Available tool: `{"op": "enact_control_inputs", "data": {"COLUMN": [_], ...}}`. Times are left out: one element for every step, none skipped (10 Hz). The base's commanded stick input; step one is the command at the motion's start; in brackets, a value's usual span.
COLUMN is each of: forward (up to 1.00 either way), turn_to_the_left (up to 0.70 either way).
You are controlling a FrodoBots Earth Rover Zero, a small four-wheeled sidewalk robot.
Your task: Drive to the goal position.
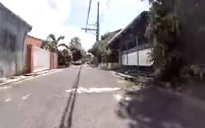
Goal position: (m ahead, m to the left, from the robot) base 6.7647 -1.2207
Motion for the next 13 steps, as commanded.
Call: {"op": "enact_control_inputs", "data": {"forward": [0.85, 0.85, 0.85, 0.85, 0.85, 0.85, 0.85, 0.85, 0.85, 0.85, 0.85, 0.85, 0.85], "turn_to_the_left": [0.00, 0.00, 0.12, 0.34, 0.17, 0.00, 0.00, 0.00, 0.00, 0.00, 0.00, 0.00, 0.00]}}
